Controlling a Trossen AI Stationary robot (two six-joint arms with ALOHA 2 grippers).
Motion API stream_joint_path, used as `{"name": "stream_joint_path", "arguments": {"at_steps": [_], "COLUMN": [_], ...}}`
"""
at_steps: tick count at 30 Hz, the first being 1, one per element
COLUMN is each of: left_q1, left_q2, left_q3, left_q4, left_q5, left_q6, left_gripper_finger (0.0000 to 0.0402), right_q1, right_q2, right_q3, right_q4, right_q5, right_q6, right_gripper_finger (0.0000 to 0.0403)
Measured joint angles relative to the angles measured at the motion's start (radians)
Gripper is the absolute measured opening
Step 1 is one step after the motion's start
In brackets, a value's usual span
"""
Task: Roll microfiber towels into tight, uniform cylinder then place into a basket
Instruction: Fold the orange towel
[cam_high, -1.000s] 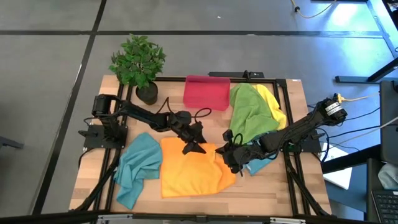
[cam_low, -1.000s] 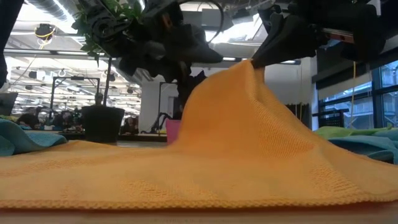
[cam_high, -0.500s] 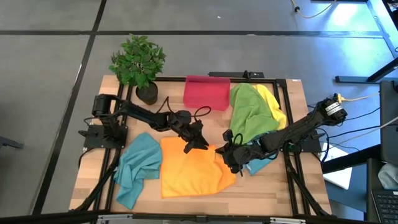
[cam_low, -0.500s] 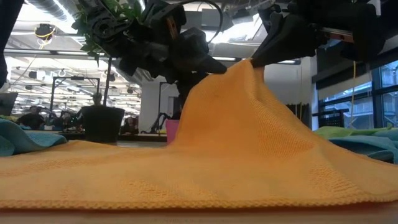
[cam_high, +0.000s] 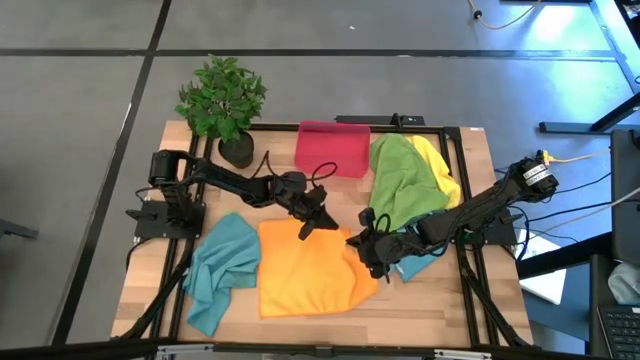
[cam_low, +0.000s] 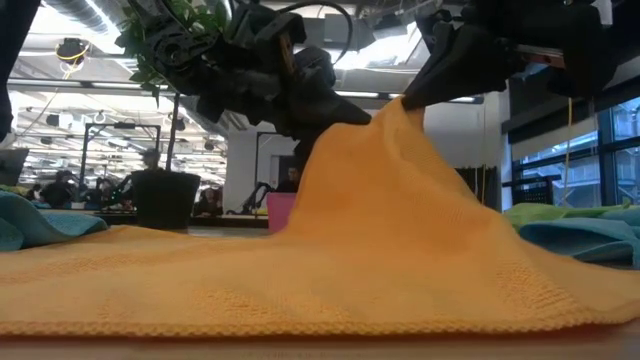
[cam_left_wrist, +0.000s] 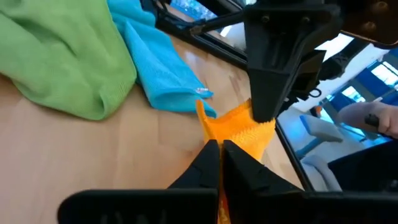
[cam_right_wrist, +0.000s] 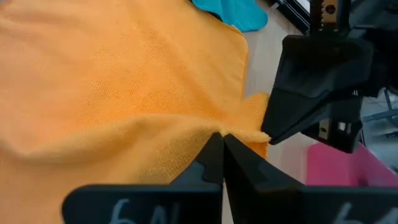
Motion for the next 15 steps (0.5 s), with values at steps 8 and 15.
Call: {"name": "stream_joint_path", "arguments": {"at_steps": [8,15], "left_q1": [0.000,-0.016], "left_q2": [-0.030,-0.110], "left_q3": [0.000,0.000], "left_q4": [0.025,0.030], "left_q5": [-0.051,-0.062], "left_q6": [0.085,0.168], "left_gripper_finger": [0.0000,0.0000], "right_q1": [-0.001,-0.001], "right_q2": [-0.050,-0.112], "right_q3": [0.050,0.042], "right_q4": [-0.184,-0.387], "right_q5": [0.069,-0.037], "right_q6": [0.366,0.672], "right_gripper_finger": [0.0097,0.0206]}}
